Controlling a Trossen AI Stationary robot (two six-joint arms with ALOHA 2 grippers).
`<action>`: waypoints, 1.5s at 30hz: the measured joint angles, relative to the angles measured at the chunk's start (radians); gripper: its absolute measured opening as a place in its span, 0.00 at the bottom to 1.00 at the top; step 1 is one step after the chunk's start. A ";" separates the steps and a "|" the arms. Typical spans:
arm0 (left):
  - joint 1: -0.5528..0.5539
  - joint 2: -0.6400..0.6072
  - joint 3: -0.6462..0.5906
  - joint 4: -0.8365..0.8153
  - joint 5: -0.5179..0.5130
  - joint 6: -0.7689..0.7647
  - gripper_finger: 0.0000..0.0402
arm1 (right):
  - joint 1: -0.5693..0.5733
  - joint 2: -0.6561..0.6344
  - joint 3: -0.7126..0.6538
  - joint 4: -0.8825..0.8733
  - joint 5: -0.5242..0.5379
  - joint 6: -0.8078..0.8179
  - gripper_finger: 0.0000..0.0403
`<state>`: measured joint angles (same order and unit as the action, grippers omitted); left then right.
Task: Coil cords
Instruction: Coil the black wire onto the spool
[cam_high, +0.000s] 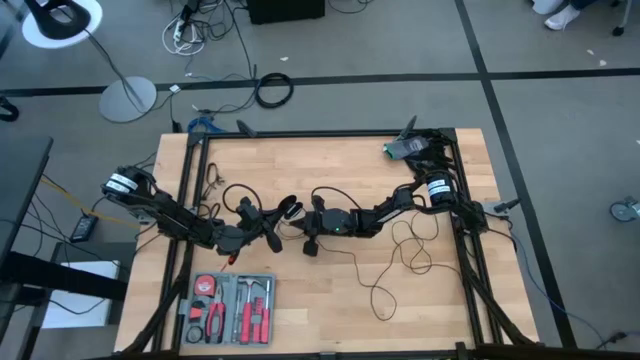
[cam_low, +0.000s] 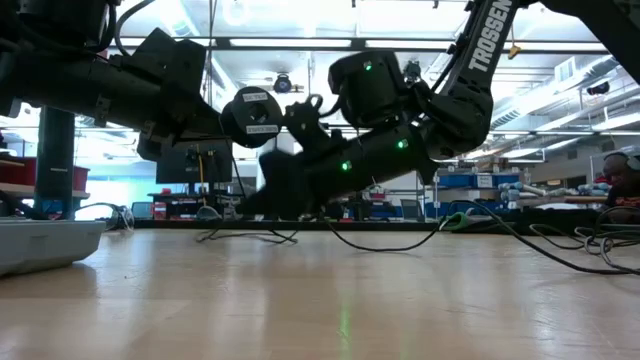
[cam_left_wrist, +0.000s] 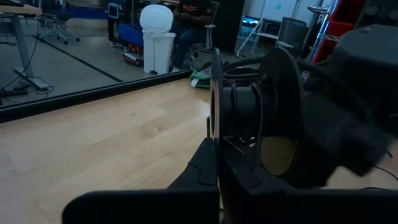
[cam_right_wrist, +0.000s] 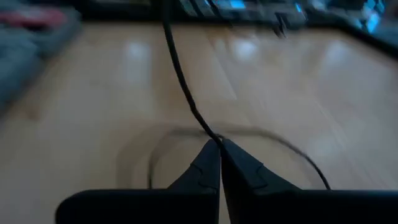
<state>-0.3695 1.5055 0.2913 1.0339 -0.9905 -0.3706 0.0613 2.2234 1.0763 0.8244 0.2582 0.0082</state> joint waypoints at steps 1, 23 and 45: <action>0.000 0.000 0.000 -0.004 0.000 0.000 0.00 | 0.000 -0.002 0.000 -0.035 0.017 0.019 0.01; 0.003 0.000 0.099 -0.295 0.020 -0.021 0.00 | -0.050 -0.562 -0.082 -0.615 0.143 0.210 0.00; 0.014 0.025 0.240 -0.622 -0.028 -0.130 0.00 | 0.037 -0.524 0.066 -0.869 0.178 0.284 0.00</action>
<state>-0.3553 1.5307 0.5308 0.4123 -1.0186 -0.5010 0.0986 1.6993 1.1419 -0.0446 0.4366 0.2924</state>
